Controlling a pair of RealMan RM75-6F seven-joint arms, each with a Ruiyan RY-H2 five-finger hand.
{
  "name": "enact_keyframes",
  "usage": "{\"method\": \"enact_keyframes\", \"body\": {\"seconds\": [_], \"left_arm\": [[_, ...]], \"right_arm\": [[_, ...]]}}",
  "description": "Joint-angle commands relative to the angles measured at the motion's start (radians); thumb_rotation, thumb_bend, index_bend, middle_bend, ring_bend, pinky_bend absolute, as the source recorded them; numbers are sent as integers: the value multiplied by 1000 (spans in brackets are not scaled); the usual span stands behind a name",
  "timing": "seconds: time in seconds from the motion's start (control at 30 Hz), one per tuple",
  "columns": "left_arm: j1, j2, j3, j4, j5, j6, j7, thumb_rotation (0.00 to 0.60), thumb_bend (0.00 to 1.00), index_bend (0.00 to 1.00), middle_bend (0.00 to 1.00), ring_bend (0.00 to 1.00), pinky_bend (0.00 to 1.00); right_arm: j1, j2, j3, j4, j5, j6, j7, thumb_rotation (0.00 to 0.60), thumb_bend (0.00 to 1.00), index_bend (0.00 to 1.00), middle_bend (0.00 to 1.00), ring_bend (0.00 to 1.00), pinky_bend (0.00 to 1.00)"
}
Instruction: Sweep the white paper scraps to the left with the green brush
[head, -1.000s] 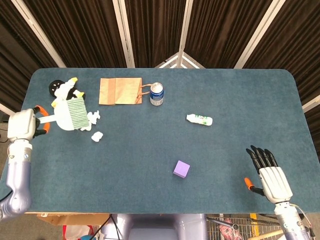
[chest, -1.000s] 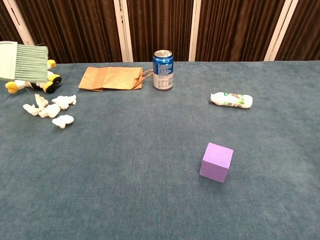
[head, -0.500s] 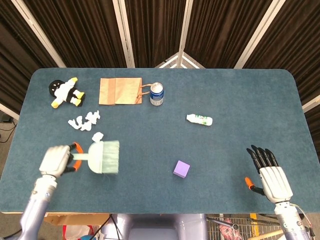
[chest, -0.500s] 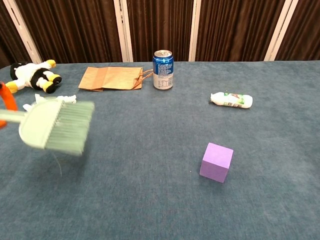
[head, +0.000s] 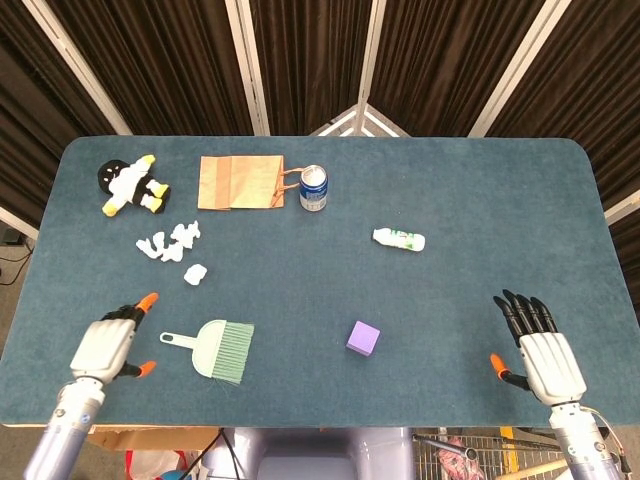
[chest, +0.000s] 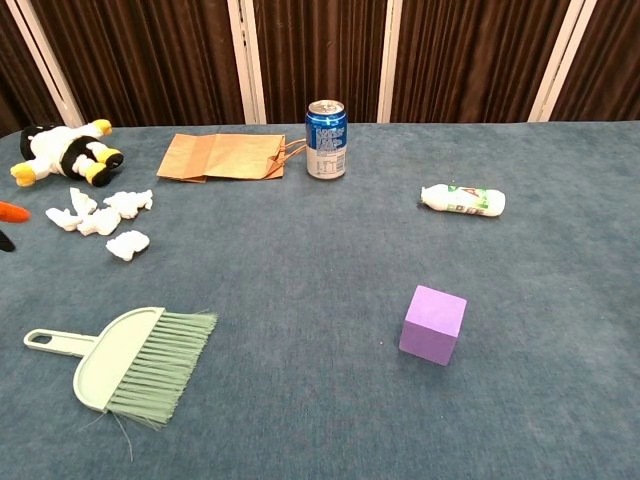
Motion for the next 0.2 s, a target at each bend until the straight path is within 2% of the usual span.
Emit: {"method": "enact_keyframes", "body": {"seconds": [0.03,0.1,0.2], "left_arm": [[47,59,23,-3,72,48,-67,600,182,56,144,149,180],[82,86,39,32,142,98,-102,600,182,48,132,131,129],[137,112,65,122,246,190,-119,600,182,14,71,54,61]], "right_arm": [[0,-1,-1,2,-2,0,-4,600,344,0,0,0,0],[0,-2,-1,4,-2,1,-8,600,345,0,0,0,0],[-1,-3,2,12,-7,9,-17,600,345,0,0,0,0]]}}
